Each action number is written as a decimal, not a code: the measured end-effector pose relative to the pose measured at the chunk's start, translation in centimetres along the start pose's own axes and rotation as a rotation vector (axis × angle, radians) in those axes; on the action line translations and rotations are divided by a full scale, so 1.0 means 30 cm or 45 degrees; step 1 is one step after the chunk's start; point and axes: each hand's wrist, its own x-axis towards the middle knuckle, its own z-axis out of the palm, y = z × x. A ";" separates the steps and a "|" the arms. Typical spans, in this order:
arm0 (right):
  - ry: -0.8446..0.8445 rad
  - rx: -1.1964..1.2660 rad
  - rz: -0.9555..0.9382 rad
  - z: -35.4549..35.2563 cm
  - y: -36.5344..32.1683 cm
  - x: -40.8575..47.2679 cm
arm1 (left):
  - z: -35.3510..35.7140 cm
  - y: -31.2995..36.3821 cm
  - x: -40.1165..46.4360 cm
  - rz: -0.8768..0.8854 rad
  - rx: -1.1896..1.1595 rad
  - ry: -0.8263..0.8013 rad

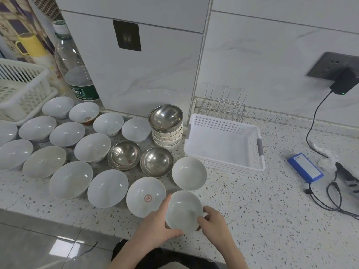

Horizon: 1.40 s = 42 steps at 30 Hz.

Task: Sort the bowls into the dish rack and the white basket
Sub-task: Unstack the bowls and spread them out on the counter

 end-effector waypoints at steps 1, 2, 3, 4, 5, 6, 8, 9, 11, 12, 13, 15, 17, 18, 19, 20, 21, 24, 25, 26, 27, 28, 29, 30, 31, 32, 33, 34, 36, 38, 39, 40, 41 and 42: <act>0.014 -0.008 0.003 -0.001 -0.004 0.000 | -0.001 -0.003 0.000 -0.015 0.026 -0.023; 0.049 -0.017 0.003 -0.002 -0.009 -0.001 | -0.002 -0.006 0.003 -0.046 0.057 -0.042; 0.105 -0.024 0.003 -0.004 -0.016 -0.002 | -0.005 -0.012 0.008 -0.083 0.090 -0.050; 0.174 -0.019 0.004 -0.009 -0.023 -0.003 | -0.011 -0.019 0.015 -0.111 0.125 -0.040; 0.245 -0.003 0.006 -0.016 -0.032 -0.001 | -0.020 -0.024 0.023 -0.119 0.144 -0.018; 0.308 0.021 0.006 -0.024 -0.042 0.002 | -0.034 -0.025 0.031 -0.117 0.138 0.009; 0.400 0.068 -0.005 -0.042 -0.065 0.011 | -0.079 -0.017 0.054 -0.091 0.060 0.061; 0.429 0.086 -0.016 -0.051 -0.079 0.018 | -0.108 -0.009 0.068 -0.073 0.013 0.087; 0.460 0.109 -0.039 -0.067 -0.115 0.034 | -0.181 0.010 0.104 -0.040 -0.063 0.162; 0.467 0.112 -0.048 -0.075 -0.138 0.044 | -0.222 0.021 0.126 -0.035 -0.121 0.208; 0.474 0.115 -0.057 -0.081 -0.164 0.054 | -0.264 0.031 0.150 -0.033 -0.191 0.258; 0.492 0.127 -0.085 -0.090 -0.222 0.077 | -0.347 0.051 0.208 -0.032 -0.279 0.376; 0.506 0.124 -0.119 -0.090 -0.285 0.099 | -0.423 0.073 0.275 -0.040 -0.282 0.483; 0.514 0.120 -0.131 -0.086 -0.316 0.109 | -0.456 0.085 0.310 -0.052 -0.298 0.515; 0.523 0.120 -0.139 -0.079 -0.344 0.119 | -0.484 0.095 0.345 -0.069 -0.344 0.532; 0.533 0.126 -0.143 -0.071 -0.368 0.128 | -0.509 0.107 0.380 -0.088 -0.409 0.536; 0.543 0.134 -0.145 -0.062 -0.390 0.135 | -0.531 0.116 0.412 -0.109 -0.462 0.527; 0.571 0.141 -0.139 -0.027 -0.434 0.147 | -0.580 0.141 0.479 -0.142 -0.427 0.413; 0.578 0.137 -0.128 -0.015 -0.442 0.148 | -0.591 0.145 0.492 -0.143 -0.385 0.371; 0.584 0.137 -0.116 -0.003 -0.447 0.148 | -0.600 0.148 0.501 -0.139 -0.355 0.344; 0.590 0.143 -0.104 0.010 -0.450 0.147 | -0.608 0.148 0.509 -0.129 -0.342 0.329; 0.593 0.152 -0.092 0.022 -0.452 0.144 | -0.613 0.147 0.517 -0.110 -0.341 0.316; 0.596 0.160 -0.082 0.034 -0.455 0.141 | -0.617 0.145 0.526 -0.090 -0.350 0.298; 0.601 0.167 -0.075 0.044 -0.457 0.137 | -0.621 0.145 0.535 -0.073 -0.373 0.276; 0.609 0.169 -0.072 0.053 -0.460 0.134 | -0.625 0.144 0.542 -0.063 -0.401 0.258; 0.621 0.167 -0.072 0.062 -0.463 0.132 | -0.628 0.145 0.547 -0.054 -0.421 0.251; 0.636 0.161 -0.072 0.069 -0.467 0.130 | -0.633 0.146 0.550 -0.036 -0.423 0.255; 0.651 0.155 -0.071 0.075 -0.472 0.128 | -0.636 0.147 0.553 -0.006 -0.406 0.267; 0.678 0.156 -0.066 0.082 -0.483 0.128 | -0.648 0.152 0.553 0.048 -0.329 0.286; 0.694 0.162 -0.057 0.084 -0.496 0.132 | -0.664 0.163 0.551 0.059 -0.295 0.293; 0.699 0.159 -0.051 0.083 -0.506 0.136 | -0.673 0.167 0.549 0.066 -0.306 0.295; 0.702 0.158 -0.049 0.081 -0.517 0.141 | -0.683 0.172 0.545 0.082 -0.328 0.292; 0.701 0.164 -0.049 0.077 -0.530 0.147 | -0.692 0.175 0.540 0.102 -0.362 0.284; 0.697 0.172 -0.049 0.074 -0.545 0.155 | -0.703 0.178 0.532 0.119 -0.412 0.271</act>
